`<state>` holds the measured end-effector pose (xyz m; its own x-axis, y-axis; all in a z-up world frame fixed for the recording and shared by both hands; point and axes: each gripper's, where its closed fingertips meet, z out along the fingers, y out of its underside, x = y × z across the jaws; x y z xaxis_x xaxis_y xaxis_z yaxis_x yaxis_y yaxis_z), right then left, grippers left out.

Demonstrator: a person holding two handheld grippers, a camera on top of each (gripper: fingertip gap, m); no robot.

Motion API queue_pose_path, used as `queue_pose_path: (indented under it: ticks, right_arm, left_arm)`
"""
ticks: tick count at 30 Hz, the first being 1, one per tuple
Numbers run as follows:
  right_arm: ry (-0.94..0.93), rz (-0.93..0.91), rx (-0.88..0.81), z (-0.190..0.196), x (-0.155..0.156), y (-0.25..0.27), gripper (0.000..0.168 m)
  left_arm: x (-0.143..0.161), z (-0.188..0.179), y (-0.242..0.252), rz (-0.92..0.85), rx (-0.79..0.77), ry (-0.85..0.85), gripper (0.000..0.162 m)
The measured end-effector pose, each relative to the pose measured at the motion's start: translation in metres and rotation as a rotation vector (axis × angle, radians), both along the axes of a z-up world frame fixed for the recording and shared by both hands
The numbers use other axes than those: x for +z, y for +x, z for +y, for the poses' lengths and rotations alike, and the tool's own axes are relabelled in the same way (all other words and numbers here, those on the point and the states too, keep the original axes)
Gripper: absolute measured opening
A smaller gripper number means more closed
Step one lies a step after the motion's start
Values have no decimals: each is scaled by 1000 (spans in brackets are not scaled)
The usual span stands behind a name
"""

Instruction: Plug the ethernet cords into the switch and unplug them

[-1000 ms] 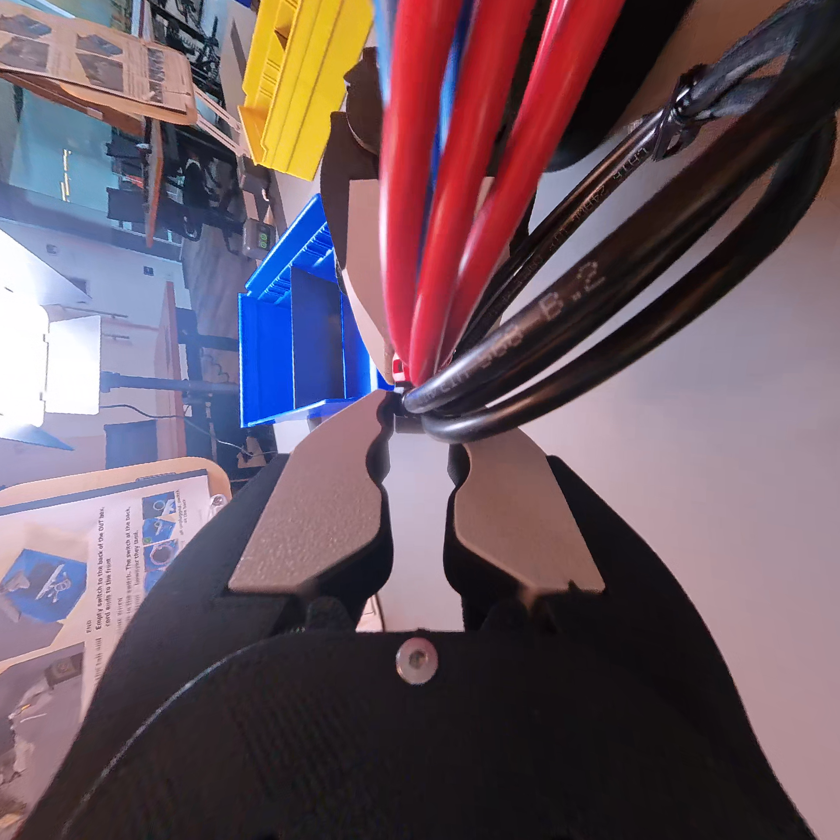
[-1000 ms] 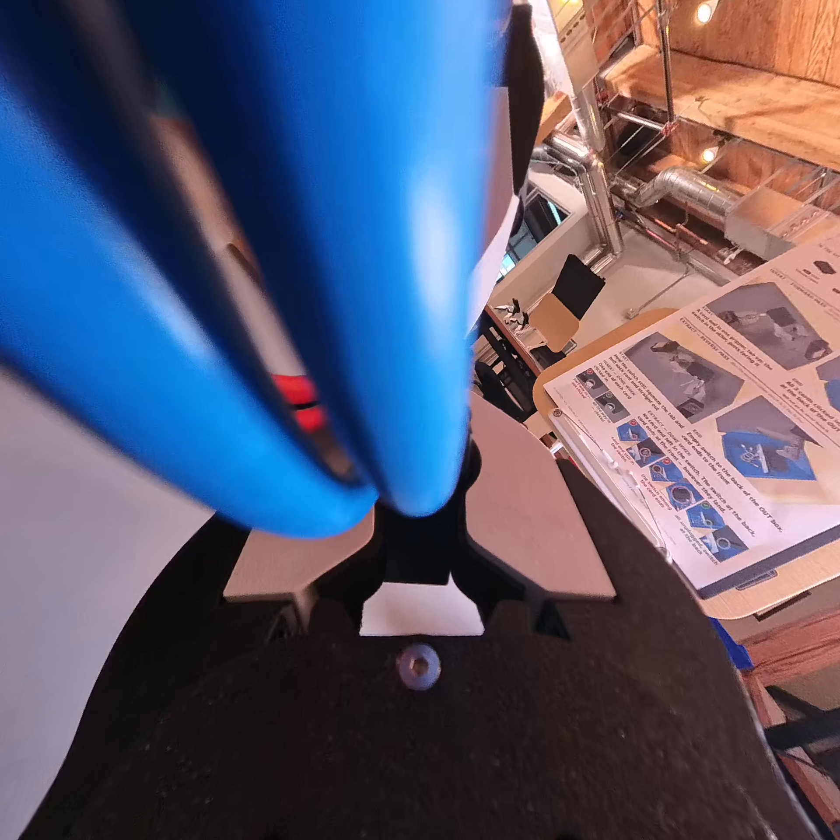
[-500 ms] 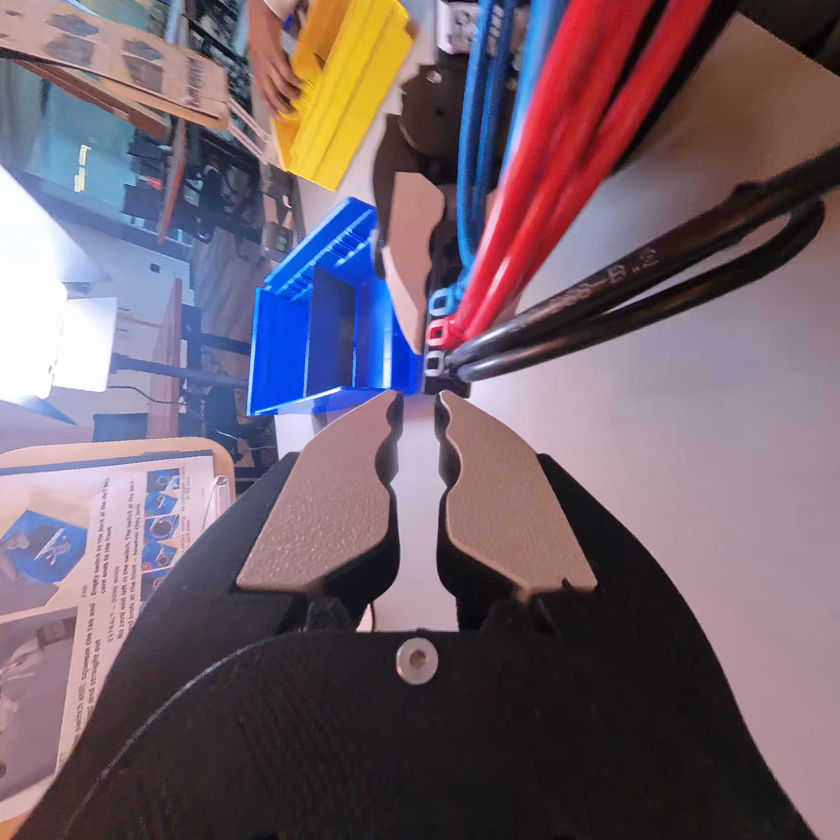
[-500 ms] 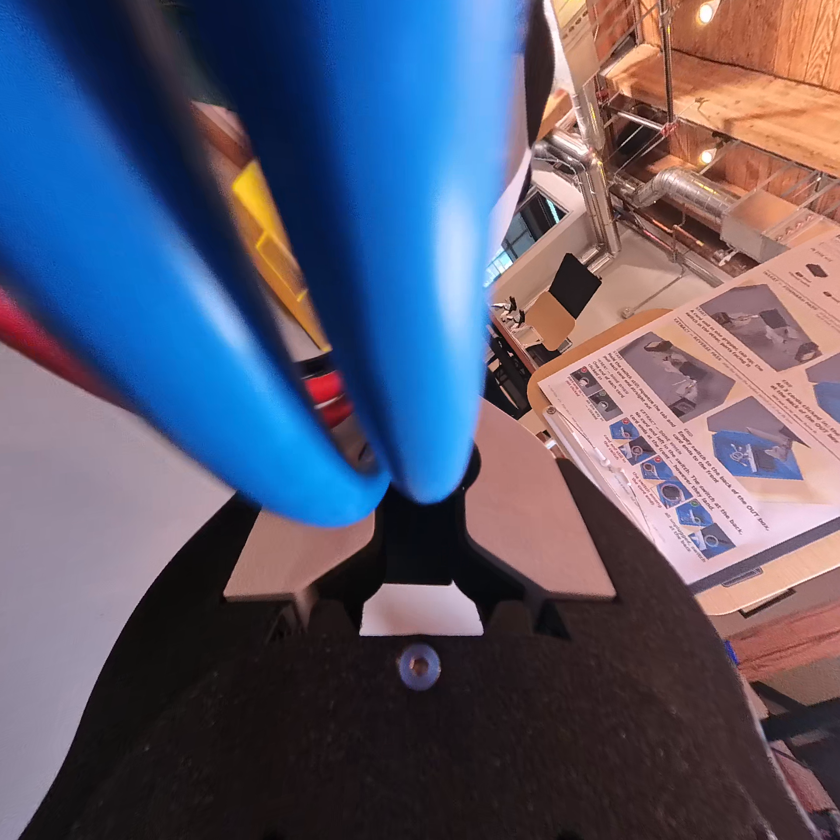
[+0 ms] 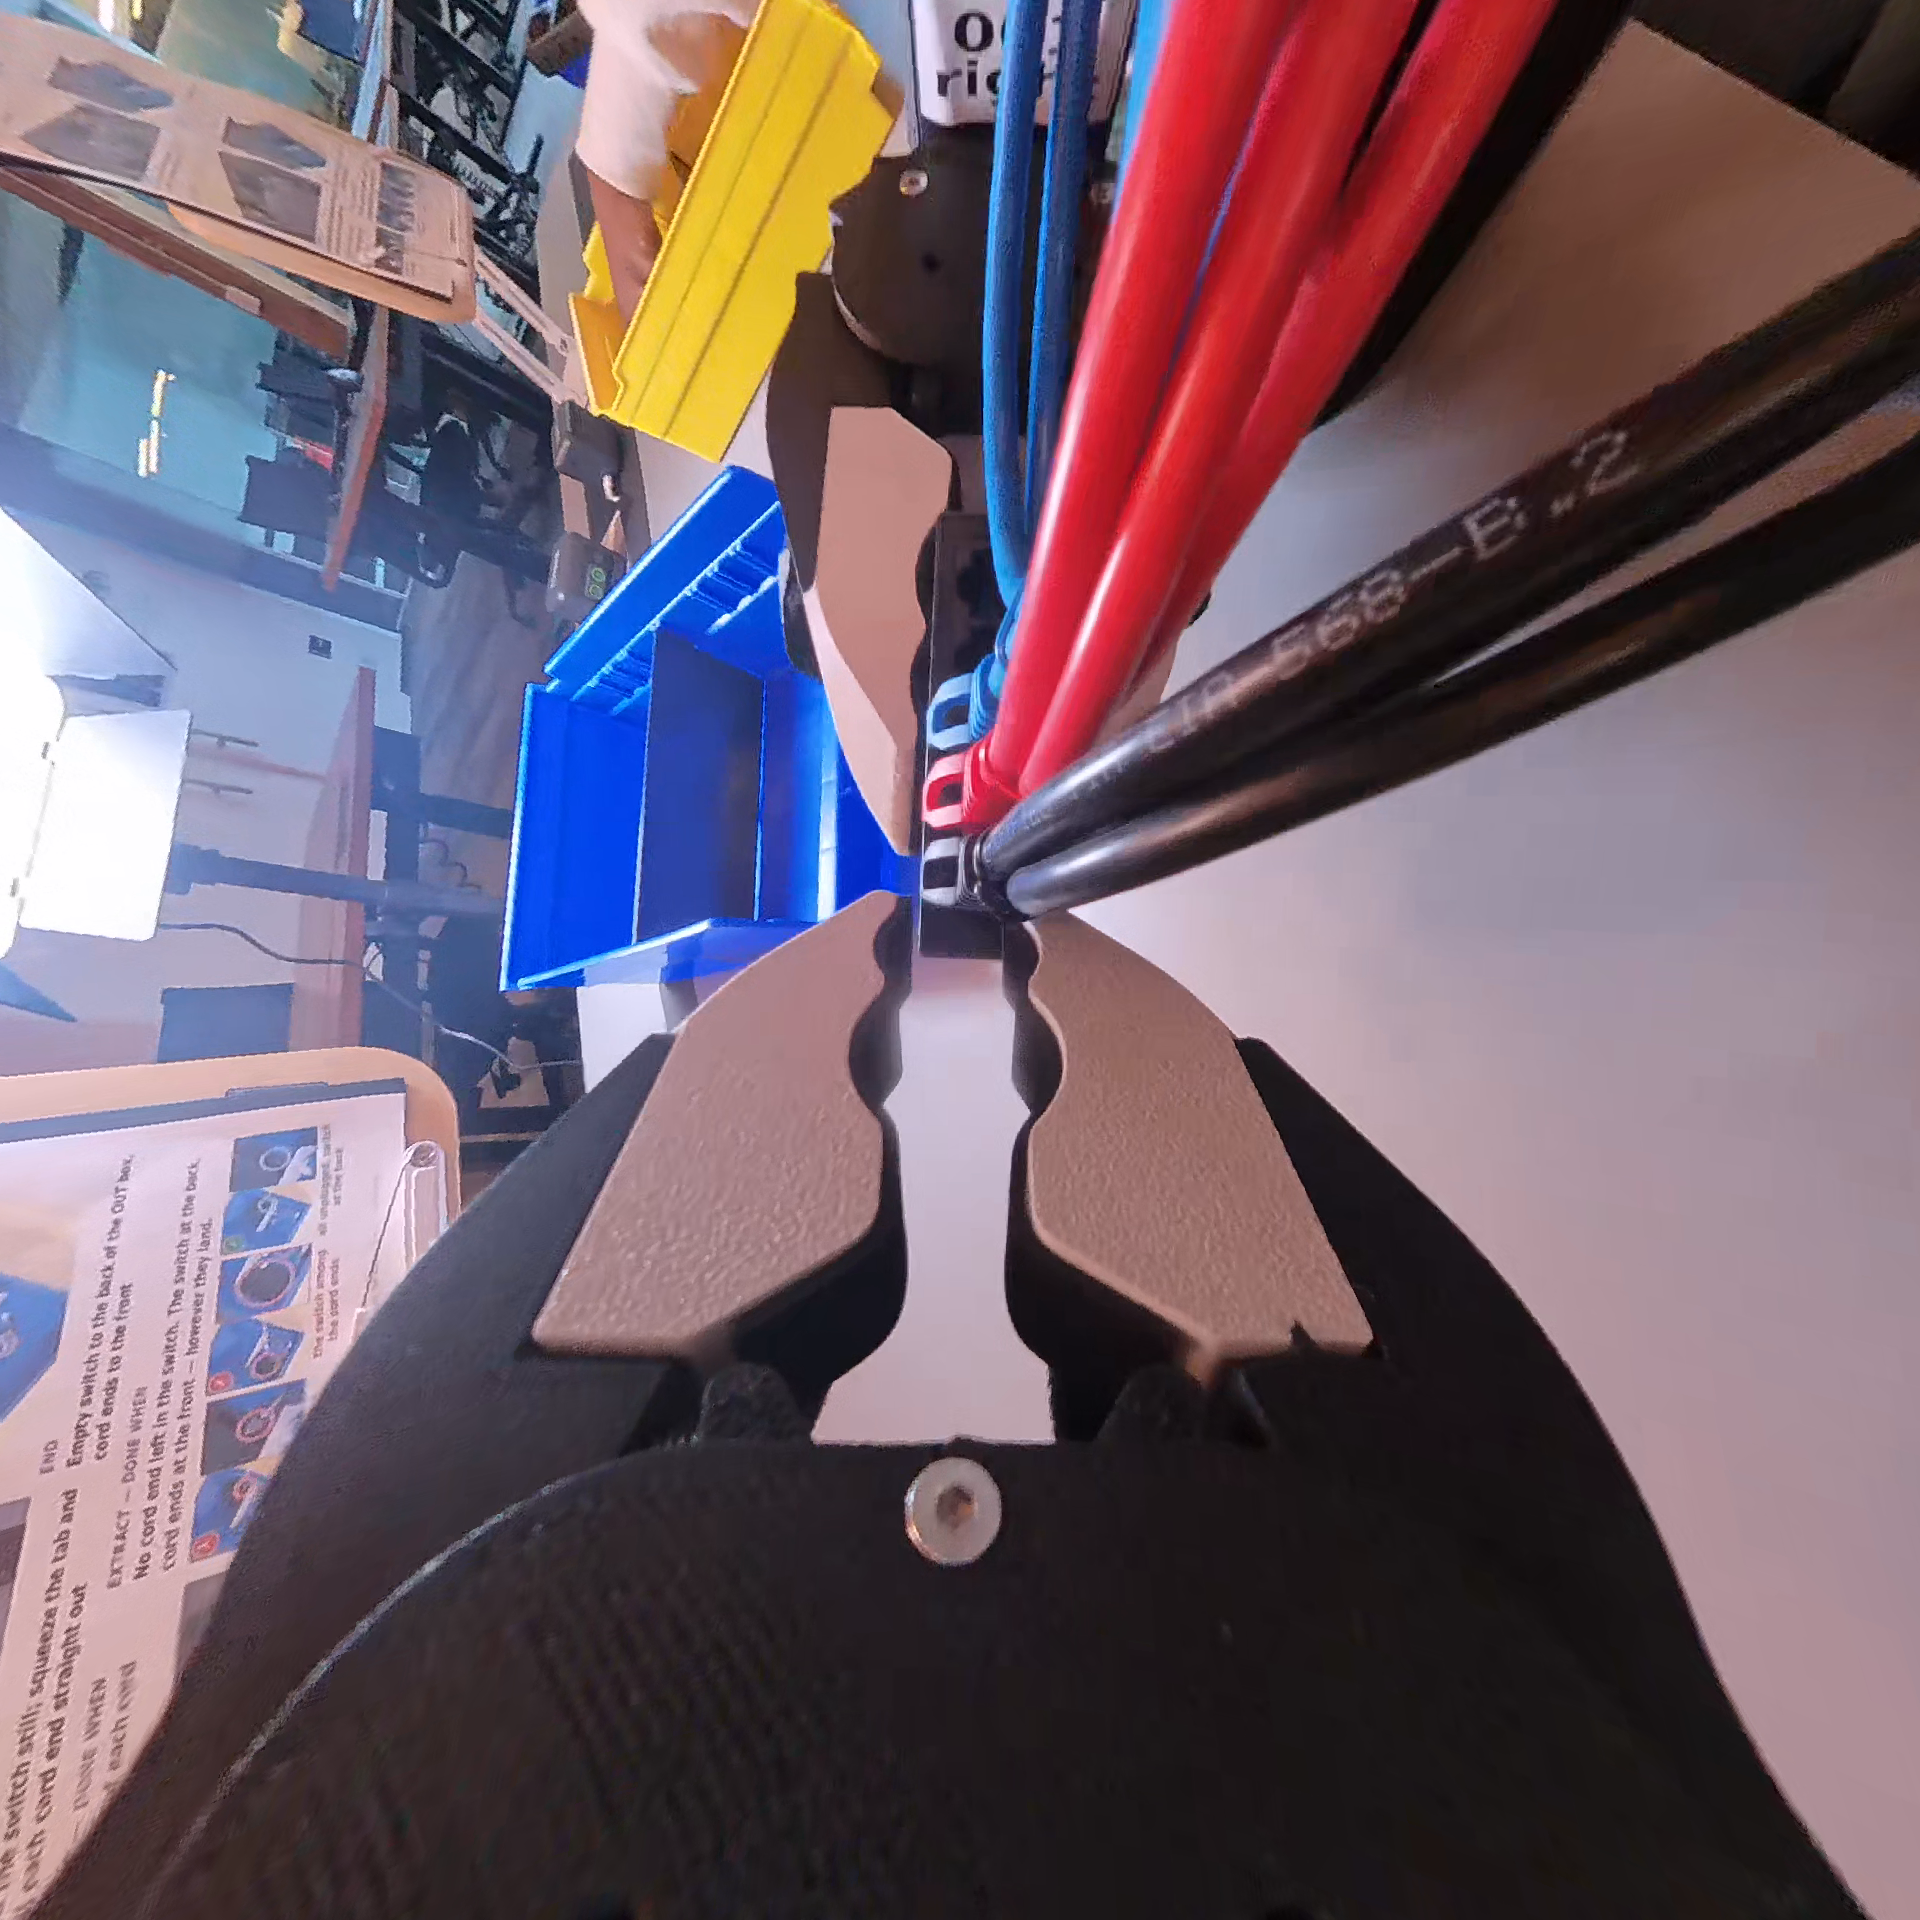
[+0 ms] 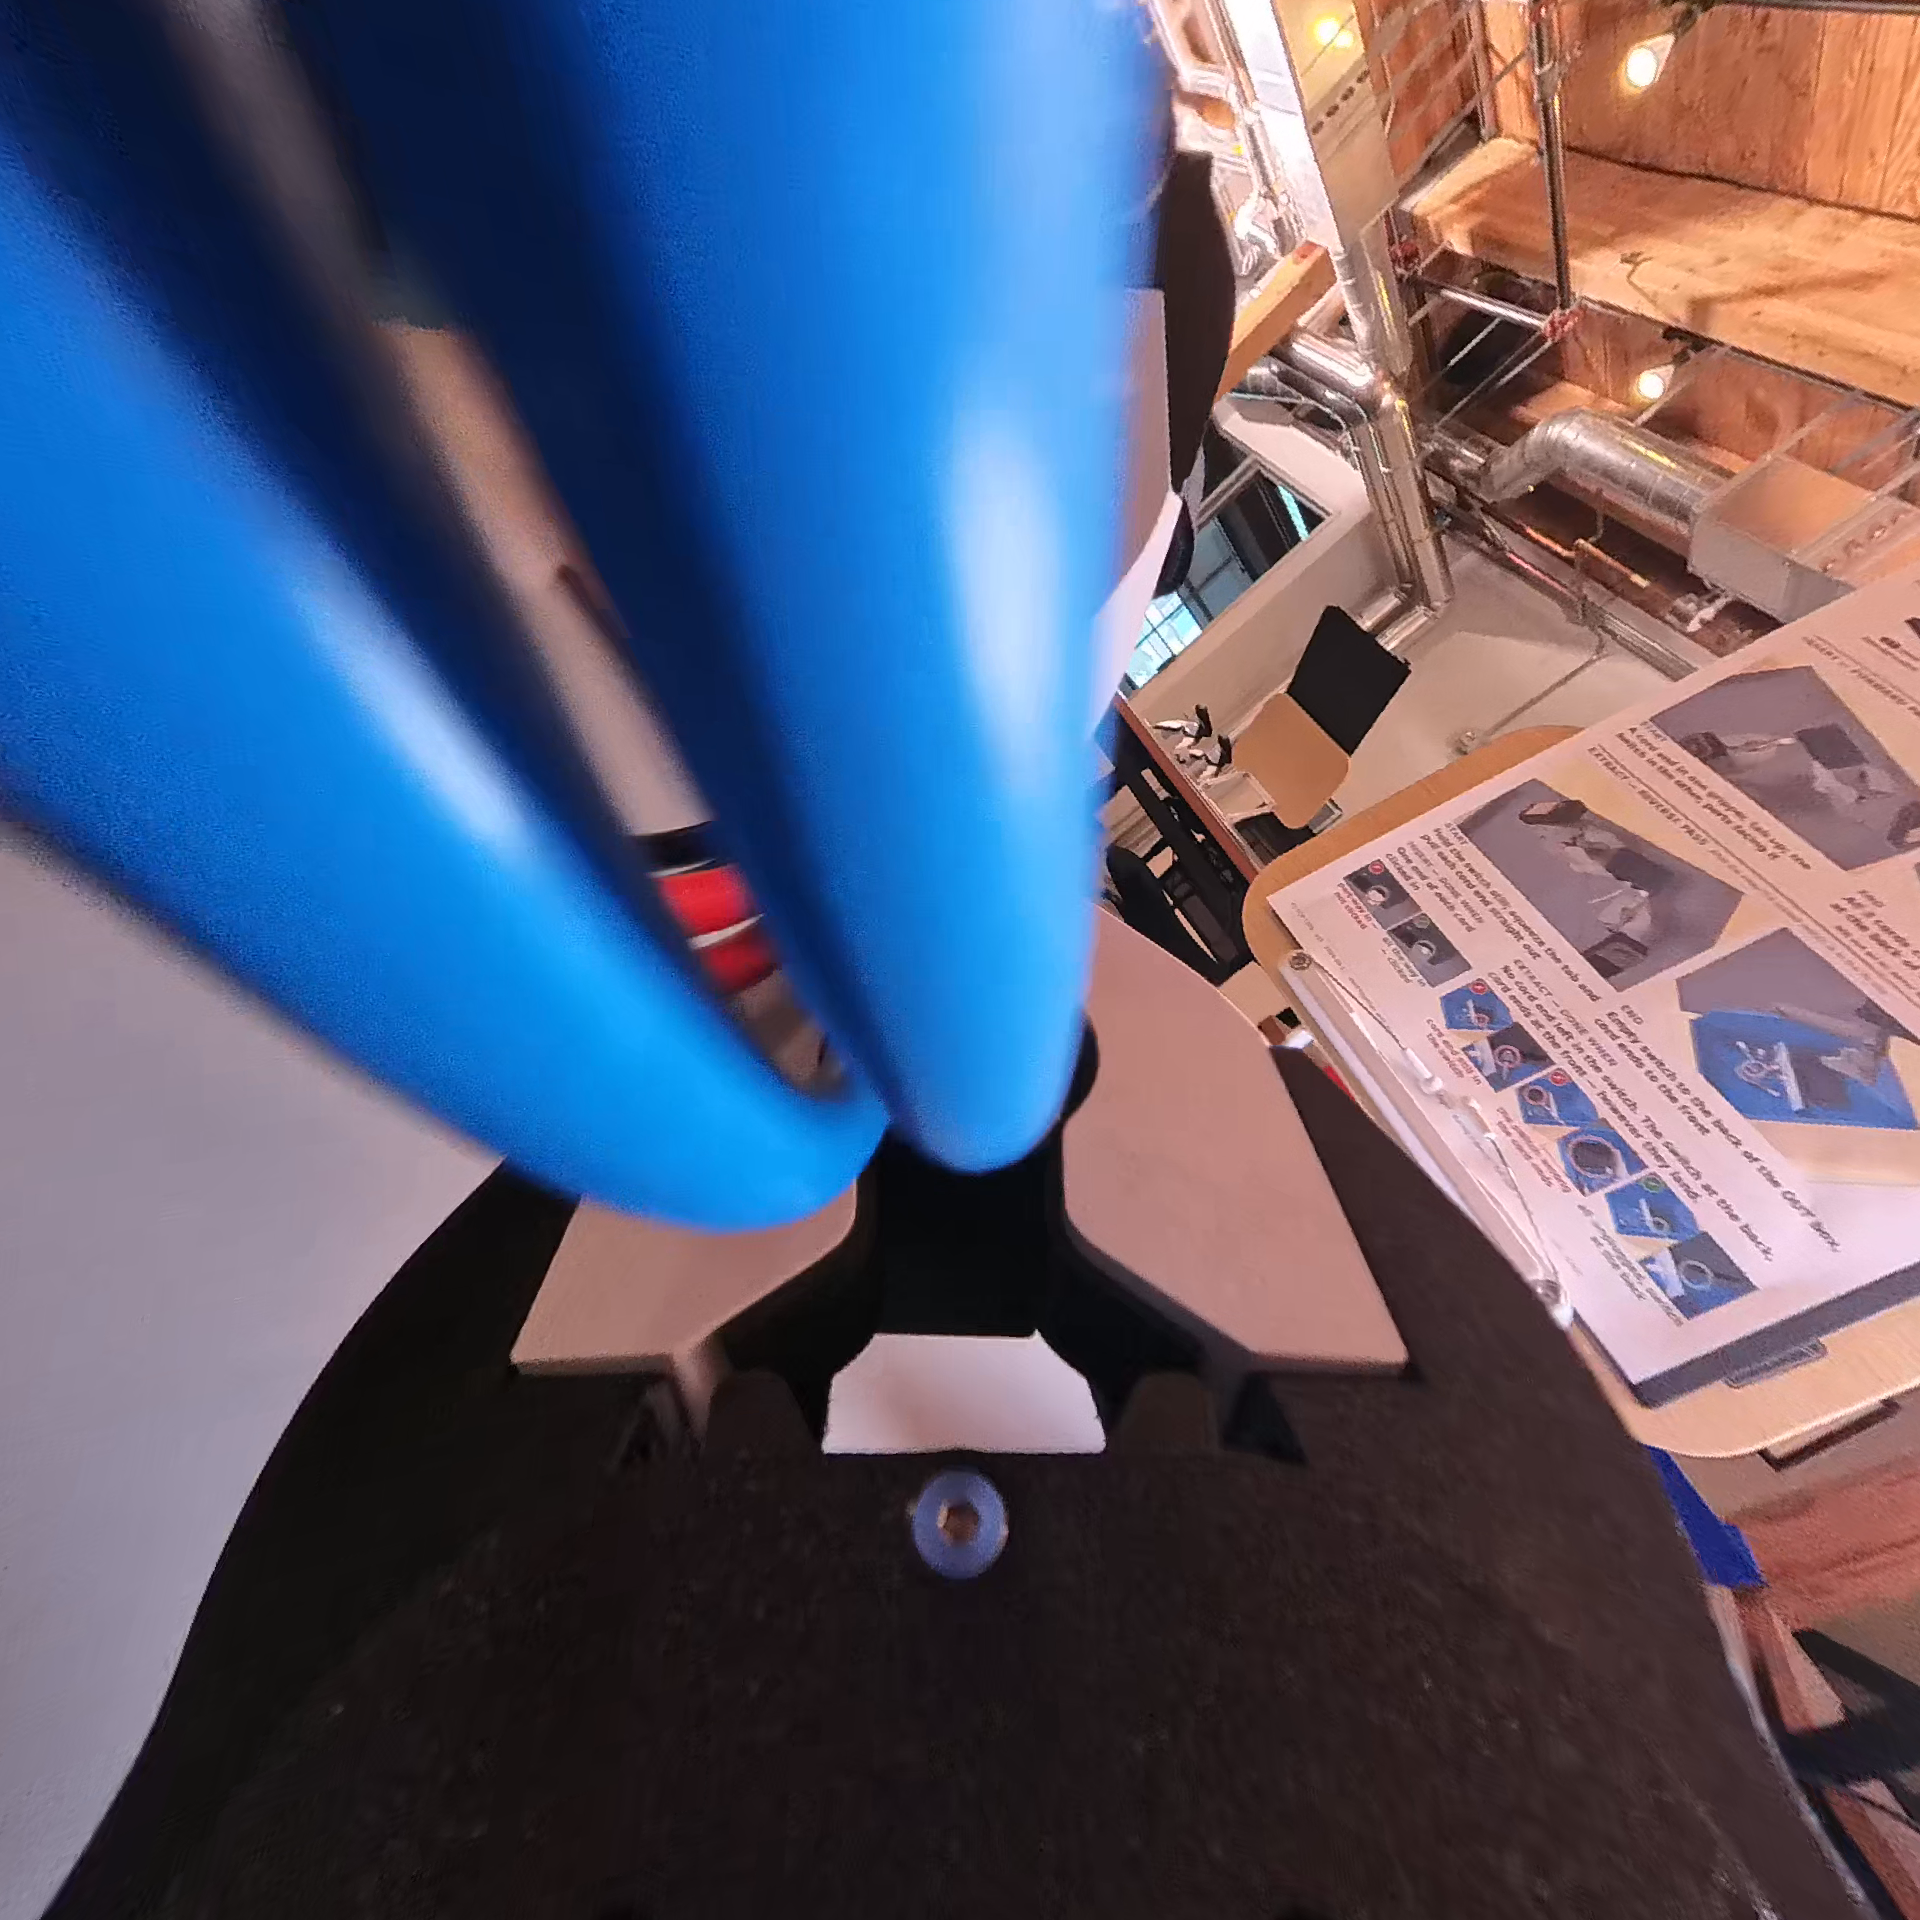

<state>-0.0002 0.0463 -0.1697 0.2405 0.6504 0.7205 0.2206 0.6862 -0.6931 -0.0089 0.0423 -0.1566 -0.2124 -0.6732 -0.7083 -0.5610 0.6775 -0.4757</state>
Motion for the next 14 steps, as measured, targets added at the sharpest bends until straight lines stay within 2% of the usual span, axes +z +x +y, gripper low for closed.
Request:
queue_pose_path:
  ticks: [5, 14]
  right_arm:
    - [-66, 27, 47, -2, 0, 2, 31]
    - [-6, 25, 58, -5, -2, 2, 30]
  left_arm:
    - [1, -3, 7, -34, -10, -47, 15]
    - [0, -10, 9, -38, -15, 3, 14]
